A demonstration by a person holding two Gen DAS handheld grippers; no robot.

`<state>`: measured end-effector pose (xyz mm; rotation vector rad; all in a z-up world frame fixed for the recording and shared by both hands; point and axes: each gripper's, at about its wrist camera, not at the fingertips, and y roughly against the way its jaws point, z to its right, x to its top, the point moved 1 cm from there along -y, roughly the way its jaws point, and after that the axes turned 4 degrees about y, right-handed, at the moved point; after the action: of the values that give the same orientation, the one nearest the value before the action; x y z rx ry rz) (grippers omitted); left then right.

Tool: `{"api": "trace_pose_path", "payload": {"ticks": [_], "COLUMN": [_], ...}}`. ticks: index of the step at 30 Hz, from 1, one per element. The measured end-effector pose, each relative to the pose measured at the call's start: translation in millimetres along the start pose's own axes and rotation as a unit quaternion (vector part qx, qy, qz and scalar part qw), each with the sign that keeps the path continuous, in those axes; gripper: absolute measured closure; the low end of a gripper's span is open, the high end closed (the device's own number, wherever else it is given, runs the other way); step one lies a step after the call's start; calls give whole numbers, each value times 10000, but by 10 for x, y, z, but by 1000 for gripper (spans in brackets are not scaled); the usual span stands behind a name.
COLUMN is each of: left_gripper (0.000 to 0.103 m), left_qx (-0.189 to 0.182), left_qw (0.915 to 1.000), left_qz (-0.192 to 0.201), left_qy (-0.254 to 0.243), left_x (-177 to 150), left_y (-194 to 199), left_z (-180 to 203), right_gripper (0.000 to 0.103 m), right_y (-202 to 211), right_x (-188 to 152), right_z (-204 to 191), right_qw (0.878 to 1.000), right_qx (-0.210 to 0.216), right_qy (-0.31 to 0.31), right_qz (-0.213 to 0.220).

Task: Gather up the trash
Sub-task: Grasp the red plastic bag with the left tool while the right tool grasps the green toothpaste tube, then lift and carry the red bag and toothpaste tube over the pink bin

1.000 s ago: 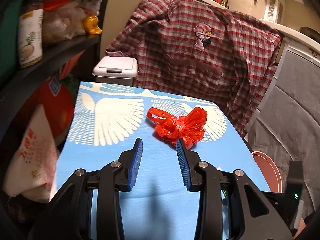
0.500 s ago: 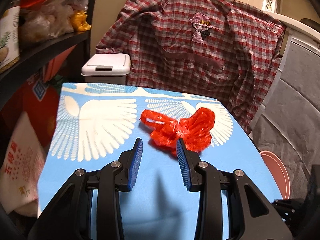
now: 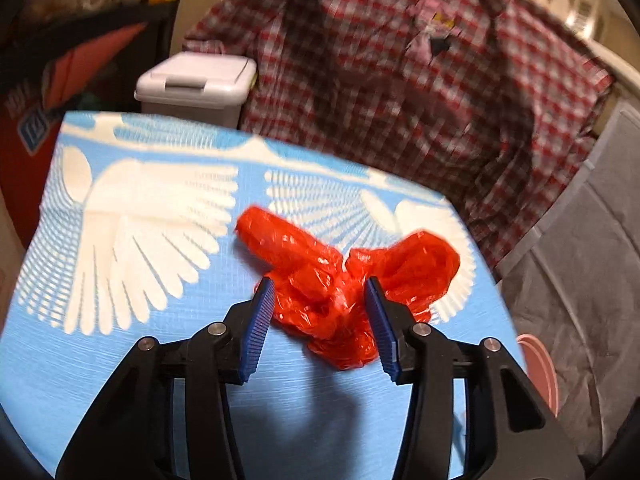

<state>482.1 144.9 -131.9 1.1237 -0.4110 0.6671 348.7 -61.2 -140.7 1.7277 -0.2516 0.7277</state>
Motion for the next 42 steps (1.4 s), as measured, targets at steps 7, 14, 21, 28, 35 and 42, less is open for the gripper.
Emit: {"api": "trace_pose_path", "payload": {"ticks": [7, 14, 21, 28, 35, 42], "left_gripper": [88, 95, 95, 95, 95, 95], "left_qx": [-432, -119, 184, 398, 449, 439], "left_qw": [9990, 9988, 9955, 9928, 9908, 9888], "left_qz": [-125, 94, 444, 812, 983, 1136], "left_qy": [16, -474, -821, -784, -813, -864], "left_x": [-23, -29, -102, -310, -527, -717], "left_y": [32, 438, 1182, 1879, 2343, 2606], "left_z": [94, 335, 591, 777, 972, 1170], "right_gripper": [99, 99, 99, 99, 99, 99], "right_y": [32, 294, 786, 1339, 1805, 2066], "right_x": [28, 95, 167, 212, 218, 191], "right_z": [56, 34, 1, 14, 128, 270], "right_qw": [10000, 9996, 9979, 9950, 9916, 9859], "right_qx": [16, 77, 101, 72, -33, -272], "right_qy": [-68, -83, -91, -34, 88, 339], "right_qz": [30, 267, 631, 998, 1287, 1615]}}
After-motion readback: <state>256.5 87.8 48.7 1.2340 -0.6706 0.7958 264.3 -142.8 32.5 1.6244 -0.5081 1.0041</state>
